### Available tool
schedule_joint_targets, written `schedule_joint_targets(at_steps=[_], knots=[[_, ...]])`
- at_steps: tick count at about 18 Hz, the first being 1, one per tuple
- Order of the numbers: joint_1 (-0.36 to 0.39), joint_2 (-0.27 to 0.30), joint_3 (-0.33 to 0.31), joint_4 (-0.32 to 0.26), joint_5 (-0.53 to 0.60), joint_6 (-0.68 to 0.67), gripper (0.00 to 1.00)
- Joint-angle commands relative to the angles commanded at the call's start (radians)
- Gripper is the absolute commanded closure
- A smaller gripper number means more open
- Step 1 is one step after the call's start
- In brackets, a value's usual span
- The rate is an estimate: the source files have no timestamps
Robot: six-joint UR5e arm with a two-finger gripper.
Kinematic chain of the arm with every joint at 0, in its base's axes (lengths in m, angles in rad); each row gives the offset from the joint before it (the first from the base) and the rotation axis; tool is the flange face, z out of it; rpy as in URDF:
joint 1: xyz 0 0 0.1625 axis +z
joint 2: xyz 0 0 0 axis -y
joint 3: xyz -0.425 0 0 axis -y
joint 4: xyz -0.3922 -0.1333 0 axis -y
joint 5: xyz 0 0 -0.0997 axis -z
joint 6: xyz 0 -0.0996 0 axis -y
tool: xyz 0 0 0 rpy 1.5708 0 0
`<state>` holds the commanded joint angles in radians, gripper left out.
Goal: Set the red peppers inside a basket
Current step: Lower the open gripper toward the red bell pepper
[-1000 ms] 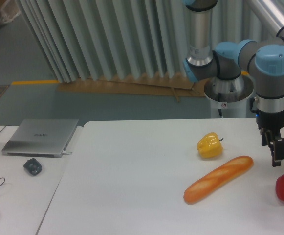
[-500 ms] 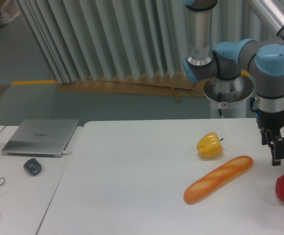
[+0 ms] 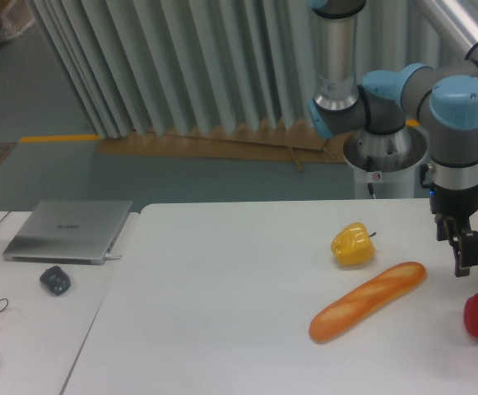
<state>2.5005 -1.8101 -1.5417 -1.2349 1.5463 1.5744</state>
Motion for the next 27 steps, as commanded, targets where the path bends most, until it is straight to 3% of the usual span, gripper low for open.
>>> schedule_joint_targets(at_steps=[2,6,11,22,24,27], knots=[[-0.003,-0.006,0.002,0.003,-0.005,-0.092,0.00],[-0.002,-0.025,0.006,0.005,-0.006,-0.151,0.00],[-0.002,-0.044,0.012,0.008,-0.066,-0.428,0.00],[0.008,-0.069,0.002,0.090,0.063,-0.401,0.00],[0.005,-0.075,-0.005,0.121,0.064,-0.401,0.00],[0.008,-0.078,-0.005,0.123,0.049,-0.401,0.00]])
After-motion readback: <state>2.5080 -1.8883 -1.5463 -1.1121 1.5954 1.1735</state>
